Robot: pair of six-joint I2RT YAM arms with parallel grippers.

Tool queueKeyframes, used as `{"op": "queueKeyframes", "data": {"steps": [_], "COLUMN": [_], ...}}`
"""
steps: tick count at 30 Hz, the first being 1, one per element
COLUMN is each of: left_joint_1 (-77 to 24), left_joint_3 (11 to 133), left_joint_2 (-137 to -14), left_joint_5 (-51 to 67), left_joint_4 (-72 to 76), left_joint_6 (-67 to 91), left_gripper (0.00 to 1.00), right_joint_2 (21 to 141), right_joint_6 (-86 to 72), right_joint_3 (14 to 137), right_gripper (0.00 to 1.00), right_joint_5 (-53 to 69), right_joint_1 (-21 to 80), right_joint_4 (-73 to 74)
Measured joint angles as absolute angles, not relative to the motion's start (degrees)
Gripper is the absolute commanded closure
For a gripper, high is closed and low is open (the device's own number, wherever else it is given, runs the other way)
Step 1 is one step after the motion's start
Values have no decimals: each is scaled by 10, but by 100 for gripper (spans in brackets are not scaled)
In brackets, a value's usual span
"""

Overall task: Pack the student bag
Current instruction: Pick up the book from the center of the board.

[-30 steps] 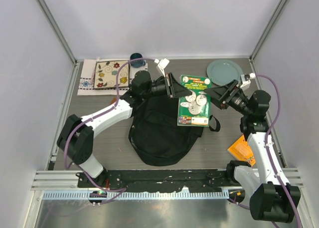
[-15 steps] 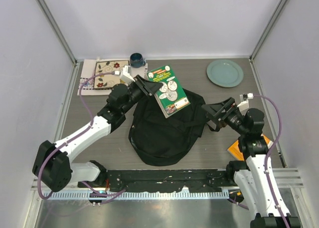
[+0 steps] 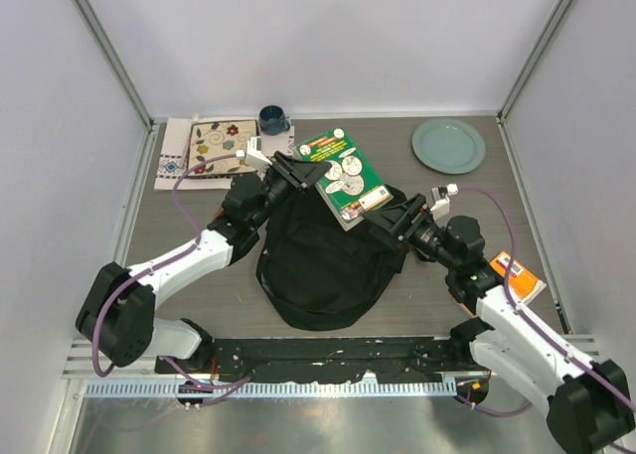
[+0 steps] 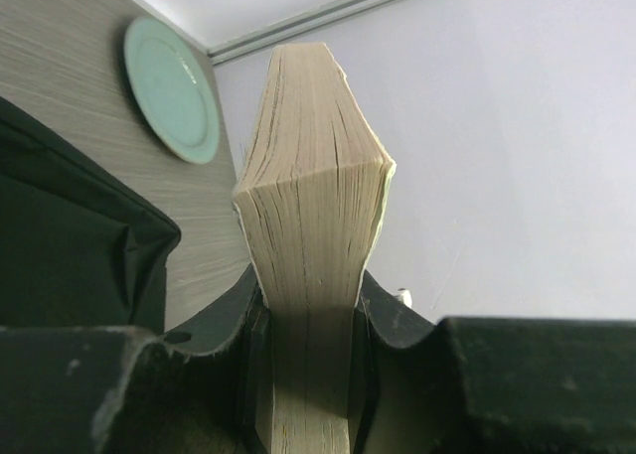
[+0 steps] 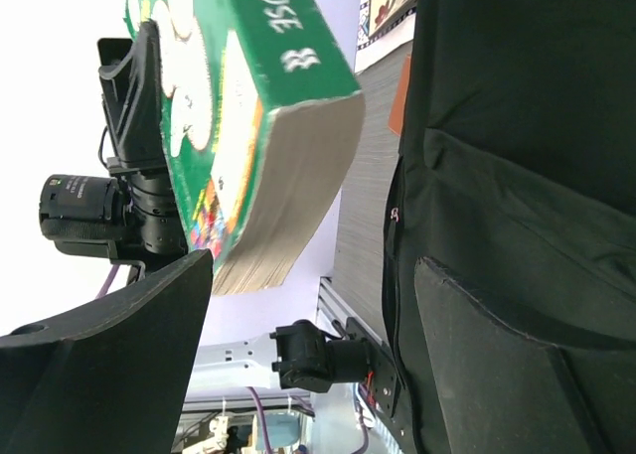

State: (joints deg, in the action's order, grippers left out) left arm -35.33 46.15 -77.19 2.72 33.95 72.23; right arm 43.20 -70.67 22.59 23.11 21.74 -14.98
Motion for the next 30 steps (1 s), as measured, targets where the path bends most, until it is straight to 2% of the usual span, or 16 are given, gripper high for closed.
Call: {"op": "queueKeyframes", "data": {"steps": [5,9,11,12,14,16,20,21,23,24,25,27,30], "left_joint_1": [-358,-359,-361,-362,-365,-367,-367,-366,-367,-367,-367,-367,-368], "left_joint_3": [457,453,447,445,442,441,431,428,426,427,429,435,461], "left_joint_2": [-776,-780,-780,-781,-786,-794,-799,-799,-799,-799,-796,-783,-747], "left_joint_5": [26,24,23,23,23,23,13,11,11,14,16,22,16], "left_joint_4": [366,375,382,383,392,402,412,413,414,409,398,343,202], "left_joint_6": [739,747,750,752,757,762,770,771,766,761,755,711,634], "left_gripper": [100,100,100,100,100,100,100,85,58,34,24,7,0], "right_joint_2": [501,531,542,547,563,581,602,600,593,585,574,534,469], "right_joint_6": [-720,-724,-727,-730,-737,-745,-772,-775,-780,-778,-774,-750,-700], "right_joint_3": [224,224,227,230,235,244,249,249,249,249,249,251,266], "right_gripper": [12,24,26,32,37,48,96,99,99,99,99,99,99], "right_joint_5": [199,179,172,172,171,172,172,173,171,166,161,145,101], "right_joint_1": [247,253,258,260,263,265,266,267,268,269,269,271,273], "right_joint_4": [-236,-290,-306,-315,-337,-355,-386,-391,-383,-372,-354,-294,-168]}}
